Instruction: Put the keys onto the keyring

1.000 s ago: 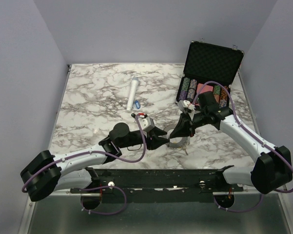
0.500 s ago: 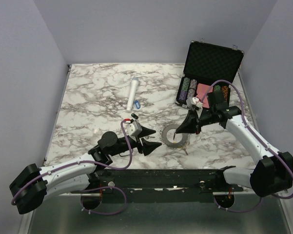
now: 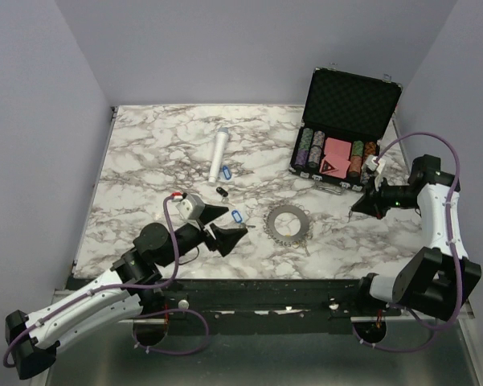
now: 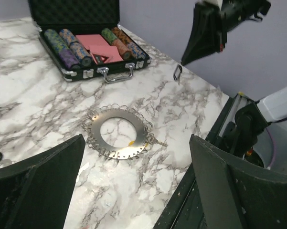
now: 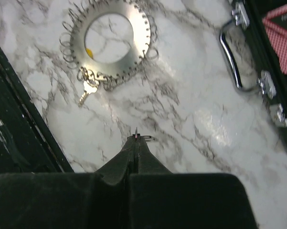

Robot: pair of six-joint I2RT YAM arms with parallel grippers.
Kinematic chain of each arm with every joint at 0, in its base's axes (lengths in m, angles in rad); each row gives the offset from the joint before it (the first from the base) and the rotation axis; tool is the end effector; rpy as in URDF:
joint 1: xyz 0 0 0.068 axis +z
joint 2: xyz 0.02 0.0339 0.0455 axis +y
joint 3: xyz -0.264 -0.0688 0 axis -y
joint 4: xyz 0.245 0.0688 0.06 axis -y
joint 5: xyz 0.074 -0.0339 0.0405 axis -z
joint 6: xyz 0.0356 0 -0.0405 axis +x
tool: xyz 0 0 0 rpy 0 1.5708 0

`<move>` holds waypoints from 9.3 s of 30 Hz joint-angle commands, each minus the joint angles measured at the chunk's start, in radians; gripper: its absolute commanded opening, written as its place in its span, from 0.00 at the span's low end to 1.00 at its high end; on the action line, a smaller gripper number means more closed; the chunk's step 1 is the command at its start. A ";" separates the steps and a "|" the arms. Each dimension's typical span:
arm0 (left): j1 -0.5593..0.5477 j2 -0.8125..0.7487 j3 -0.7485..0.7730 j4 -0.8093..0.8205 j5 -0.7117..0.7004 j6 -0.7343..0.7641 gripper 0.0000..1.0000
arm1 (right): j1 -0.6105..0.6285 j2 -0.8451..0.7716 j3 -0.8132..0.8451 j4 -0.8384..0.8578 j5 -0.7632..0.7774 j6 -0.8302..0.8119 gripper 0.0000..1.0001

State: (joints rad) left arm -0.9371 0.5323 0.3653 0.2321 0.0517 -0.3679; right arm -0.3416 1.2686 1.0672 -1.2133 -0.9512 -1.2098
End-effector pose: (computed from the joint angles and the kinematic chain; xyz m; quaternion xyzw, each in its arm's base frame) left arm 0.0894 -0.1247 0.2731 0.2100 0.6507 -0.4570 0.5689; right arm 0.2059 -0.0424 0.2818 -0.4052 0.7891 0.2774 0.3691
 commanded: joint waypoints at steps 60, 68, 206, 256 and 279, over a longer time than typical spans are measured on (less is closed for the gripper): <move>0.006 -0.230 0.195 -0.617 -0.253 0.261 0.99 | 0.335 0.361 -0.127 0.511 0.431 0.431 0.09; 0.009 -0.232 0.195 -0.616 -0.253 0.261 0.99 | 0.335 0.344 -0.115 0.492 0.417 0.438 0.18; -0.057 1.160 0.686 -0.482 -0.061 -0.088 0.00 | 0.389 0.023 -0.151 0.518 -0.069 0.549 0.72; 0.184 0.084 0.383 -0.741 -0.074 0.110 0.90 | 0.558 0.372 0.037 0.565 0.186 0.593 0.72; 0.192 -0.038 0.307 -0.725 -0.214 0.219 0.95 | 0.559 0.788 0.376 0.090 0.015 -0.349 0.63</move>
State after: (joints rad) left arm -0.7536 0.5030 0.6754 -0.4789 -0.1318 -0.1638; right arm 0.2138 2.0197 1.4082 -1.0561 -0.8803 -1.5032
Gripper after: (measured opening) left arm 0.943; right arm 0.657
